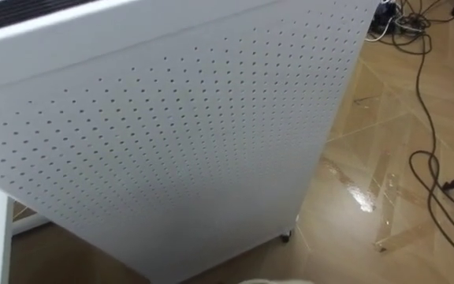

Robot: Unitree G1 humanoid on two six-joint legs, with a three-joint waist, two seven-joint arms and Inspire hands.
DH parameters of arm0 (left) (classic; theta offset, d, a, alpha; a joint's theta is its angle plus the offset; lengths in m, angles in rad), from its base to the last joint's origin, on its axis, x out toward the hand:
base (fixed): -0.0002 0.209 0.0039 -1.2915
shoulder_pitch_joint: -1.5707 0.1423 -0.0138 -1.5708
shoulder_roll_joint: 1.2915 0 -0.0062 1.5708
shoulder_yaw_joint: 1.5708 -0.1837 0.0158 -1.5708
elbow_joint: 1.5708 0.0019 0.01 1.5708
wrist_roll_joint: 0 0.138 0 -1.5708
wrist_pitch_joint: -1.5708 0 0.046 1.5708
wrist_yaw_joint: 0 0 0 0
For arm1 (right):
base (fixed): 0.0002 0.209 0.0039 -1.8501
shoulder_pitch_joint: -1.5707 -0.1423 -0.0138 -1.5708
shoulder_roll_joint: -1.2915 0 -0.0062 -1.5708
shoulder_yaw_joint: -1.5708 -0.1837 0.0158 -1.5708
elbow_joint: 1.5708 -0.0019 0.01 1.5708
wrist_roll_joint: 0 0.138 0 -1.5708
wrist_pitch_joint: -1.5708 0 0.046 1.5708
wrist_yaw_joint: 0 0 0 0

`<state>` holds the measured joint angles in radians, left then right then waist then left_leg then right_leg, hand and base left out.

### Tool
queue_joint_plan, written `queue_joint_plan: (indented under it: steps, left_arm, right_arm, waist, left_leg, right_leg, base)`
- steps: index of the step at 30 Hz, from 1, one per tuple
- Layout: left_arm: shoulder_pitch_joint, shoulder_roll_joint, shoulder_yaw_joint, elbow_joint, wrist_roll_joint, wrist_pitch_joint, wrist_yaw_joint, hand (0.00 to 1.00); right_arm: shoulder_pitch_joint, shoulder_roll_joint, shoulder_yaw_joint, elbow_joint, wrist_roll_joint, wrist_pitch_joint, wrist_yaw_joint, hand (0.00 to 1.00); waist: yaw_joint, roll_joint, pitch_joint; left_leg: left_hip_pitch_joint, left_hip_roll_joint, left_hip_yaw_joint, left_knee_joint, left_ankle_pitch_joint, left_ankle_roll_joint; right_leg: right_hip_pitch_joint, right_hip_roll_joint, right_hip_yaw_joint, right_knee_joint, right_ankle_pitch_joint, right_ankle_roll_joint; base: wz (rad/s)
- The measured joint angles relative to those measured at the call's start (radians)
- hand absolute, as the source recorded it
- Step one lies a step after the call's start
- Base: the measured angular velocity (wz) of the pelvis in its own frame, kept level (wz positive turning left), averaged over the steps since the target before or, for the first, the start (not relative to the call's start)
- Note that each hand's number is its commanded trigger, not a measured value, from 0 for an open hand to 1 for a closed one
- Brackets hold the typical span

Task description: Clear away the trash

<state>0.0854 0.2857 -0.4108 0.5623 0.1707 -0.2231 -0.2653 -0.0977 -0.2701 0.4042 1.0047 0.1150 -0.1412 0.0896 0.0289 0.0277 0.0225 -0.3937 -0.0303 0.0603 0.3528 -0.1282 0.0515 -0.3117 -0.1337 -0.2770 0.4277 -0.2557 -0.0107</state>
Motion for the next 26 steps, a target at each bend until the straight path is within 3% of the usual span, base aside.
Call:
queue_joint_plan:
  steps: [2,4,8,14,19,21,26]
  left_arm:
    - [0.006,-0.006,0.002,0.045,-0.003,-0.001,0.001,0.00]
    - [0.027,-0.010,0.018,0.090,-0.003,0.000,0.016,0.00]
    - [0.044,-0.026,0.057,0.180,-0.010,-0.001,0.035,0.00]
    - [0.050,-0.052,0.091,0.320,-0.142,-0.009,0.083,0.00]
    - [0.065,-0.080,0.187,0.449,-0.256,-0.007,0.105,0.00]
    - [0.076,-0.080,0.218,0.463,-0.303,-0.003,0.108,0.00]
    - [0.102,-0.090,0.260,0.530,-0.458,0.036,0.127,0.00]
  right_arm:
    - [0.024,-0.004,-0.015,0.009,0.003,0.000,-0.001,1.00]
    - [0.061,-0.004,-0.034,0.009,0.014,-0.001,-0.001,1.00]
    - [0.112,0.000,-0.044,0.029,0.062,-0.004,0.000,1.00]
    - [0.178,0.016,-0.114,0.046,0.154,-0.011,0.000,1.00]
    - [0.221,0.043,-0.195,0.086,0.196,-0.010,-0.003,1.00]
    - [0.233,0.049,-0.216,0.096,0.202,-0.008,-0.002,1.00]
    - [0.235,0.074,-0.262,0.150,0.245,0.023,-0.008,1.00]
  waist:
    - [0.002,-0.004,-0.0005]
    - [0.001,-0.014,-0.0078]
    - [-0.001,-0.033,-0.0130]
    - [0.000,-0.057,-0.0238]
    - [-0.001,-0.068,-0.0211]
    - [-0.003,-0.063,-0.0237]
    - [-0.001,-0.064,-0.0210]
  left_leg:
    - [0.035,0.000,0.008,-0.020,0.000,0.000]
    - [0.088,0.000,0.020,-0.053,0.000,0.000]
    - [0.166,-0.003,0.024,-0.088,-0.001,-0.002]
    - [0.277,-0.004,0.040,-0.146,-0.005,-0.008]
    - [0.339,-0.001,0.048,-0.168,-0.012,-0.015]
    - [0.351,0.000,0.048,-0.173,-0.014,-0.018]
    - [0.391,0.000,0.046,-0.193,-0.016,-0.021]
  right_leg:
    - [0.038,0.004,-0.002,-0.025,0.002,0.003]
    - [0.084,0.008,0.000,-0.057,0.004,0.006]
    - [0.162,0.014,-0.001,-0.108,0.007,0.012]
    - [0.271,0.025,0.002,-0.175,0.014,0.020]
    - [0.334,0.032,0.016,-0.209,0.017,0.021]
    - [0.342,0.035,0.026,-0.212,0.017,0.021]
    - [0.378,0.046,0.034,-0.229,0.017,0.021]
  base:
    - [0.05]
    - [-0.12]
    - [-0.01]
    - [-0.06]
    - [-0.07]
    - [-0.05]
    - [-0.05]
